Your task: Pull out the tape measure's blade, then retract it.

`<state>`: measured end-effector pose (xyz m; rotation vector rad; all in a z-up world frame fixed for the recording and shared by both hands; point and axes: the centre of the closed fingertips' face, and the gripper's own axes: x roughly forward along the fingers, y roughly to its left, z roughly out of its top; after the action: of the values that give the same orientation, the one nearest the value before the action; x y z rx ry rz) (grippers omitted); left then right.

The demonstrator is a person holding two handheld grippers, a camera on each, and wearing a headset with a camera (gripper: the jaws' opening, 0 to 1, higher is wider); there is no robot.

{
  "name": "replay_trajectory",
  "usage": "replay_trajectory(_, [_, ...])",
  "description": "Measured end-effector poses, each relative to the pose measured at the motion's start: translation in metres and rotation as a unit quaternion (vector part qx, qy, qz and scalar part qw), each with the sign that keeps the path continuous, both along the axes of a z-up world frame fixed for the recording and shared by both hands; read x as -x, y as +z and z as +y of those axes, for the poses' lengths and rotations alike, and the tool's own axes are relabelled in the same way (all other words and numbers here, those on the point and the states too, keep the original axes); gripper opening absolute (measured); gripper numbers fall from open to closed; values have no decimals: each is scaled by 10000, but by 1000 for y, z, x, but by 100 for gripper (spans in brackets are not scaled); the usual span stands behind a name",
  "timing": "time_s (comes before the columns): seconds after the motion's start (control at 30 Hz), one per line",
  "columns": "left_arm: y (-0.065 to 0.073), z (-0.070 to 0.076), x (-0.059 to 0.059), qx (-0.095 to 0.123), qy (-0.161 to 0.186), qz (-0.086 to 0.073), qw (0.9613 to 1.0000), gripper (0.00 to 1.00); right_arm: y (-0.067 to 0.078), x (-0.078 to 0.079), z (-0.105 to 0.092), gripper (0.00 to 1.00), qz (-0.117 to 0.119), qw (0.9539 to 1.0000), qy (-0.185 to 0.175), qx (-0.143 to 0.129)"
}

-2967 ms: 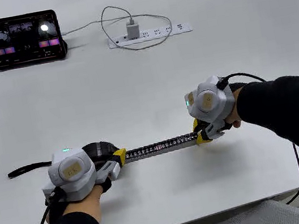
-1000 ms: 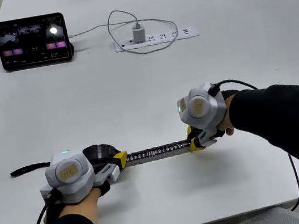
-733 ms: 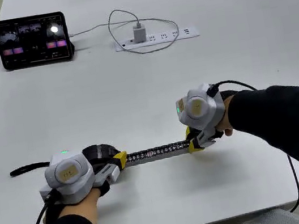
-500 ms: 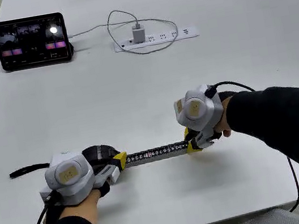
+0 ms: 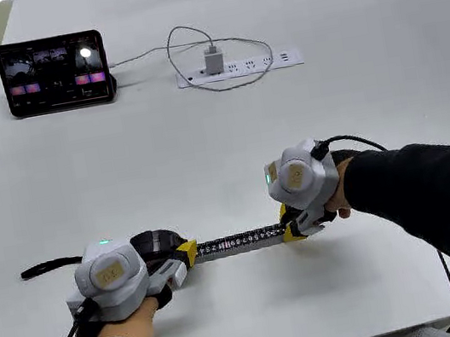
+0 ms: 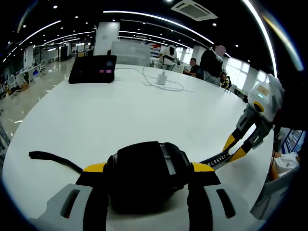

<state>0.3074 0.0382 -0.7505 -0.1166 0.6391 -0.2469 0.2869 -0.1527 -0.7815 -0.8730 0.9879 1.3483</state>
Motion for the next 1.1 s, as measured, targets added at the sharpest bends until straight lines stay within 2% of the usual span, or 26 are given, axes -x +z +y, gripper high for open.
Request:
replay_trajectory(0.33, [1,0,0,29,15,-50,10000,62,0,1,4,11,-21,10000,32,1])
replay_trajectory(1.1, [0,-2,0,80,28,-14,10000,62,-1,1,16,11,-42,9999,93,-14])
